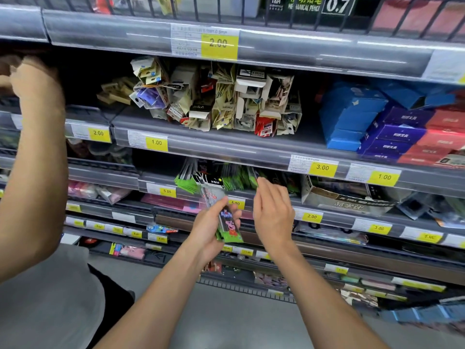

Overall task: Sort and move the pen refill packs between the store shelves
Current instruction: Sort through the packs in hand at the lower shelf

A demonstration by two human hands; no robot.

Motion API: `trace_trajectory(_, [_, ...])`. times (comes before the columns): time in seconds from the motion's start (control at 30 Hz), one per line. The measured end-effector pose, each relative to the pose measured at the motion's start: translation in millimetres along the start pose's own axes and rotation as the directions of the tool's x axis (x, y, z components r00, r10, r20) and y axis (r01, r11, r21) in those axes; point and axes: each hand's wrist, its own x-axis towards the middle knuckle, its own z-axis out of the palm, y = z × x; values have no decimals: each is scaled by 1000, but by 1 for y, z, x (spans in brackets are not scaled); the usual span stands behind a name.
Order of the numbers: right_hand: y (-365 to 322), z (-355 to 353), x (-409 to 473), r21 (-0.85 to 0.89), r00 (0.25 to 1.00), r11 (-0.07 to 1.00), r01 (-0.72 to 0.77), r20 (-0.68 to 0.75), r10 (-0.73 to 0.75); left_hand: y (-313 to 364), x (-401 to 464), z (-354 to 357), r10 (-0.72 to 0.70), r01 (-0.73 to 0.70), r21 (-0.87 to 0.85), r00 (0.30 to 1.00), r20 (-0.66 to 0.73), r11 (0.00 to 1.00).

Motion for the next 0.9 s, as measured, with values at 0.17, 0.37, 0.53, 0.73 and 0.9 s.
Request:
trace_trajectory(0.17, [-28, -40, -48, 140, 976, 966, 218, -41, -214, 0, -2, 13, 8, -4, -43, 994, 110, 999])
trace_trajectory(0.37, [-38, -64, -62, 245, 968, 952, 181, 126, -216, -6, -9, 13, -15, 33, -115, 988, 154, 993])
trace_trajectory(0.53, [-44, -83, -55, 232, 911, 966, 114, 363, -195, -7, -13, 4, 31, -15, -78, 977, 211, 997])
trace_trajectory(0.73, [-42, -74, -38, 418, 942, 902, -107, 332, -42, -8, -22, -10, 99, -105, 15, 969, 227, 994])
trace_trajectory(0.9, [-7, -16, 4, 123, 895, 933, -338, 349, 278, -2, -18, -28, 92, -86, -53, 987, 134, 995])
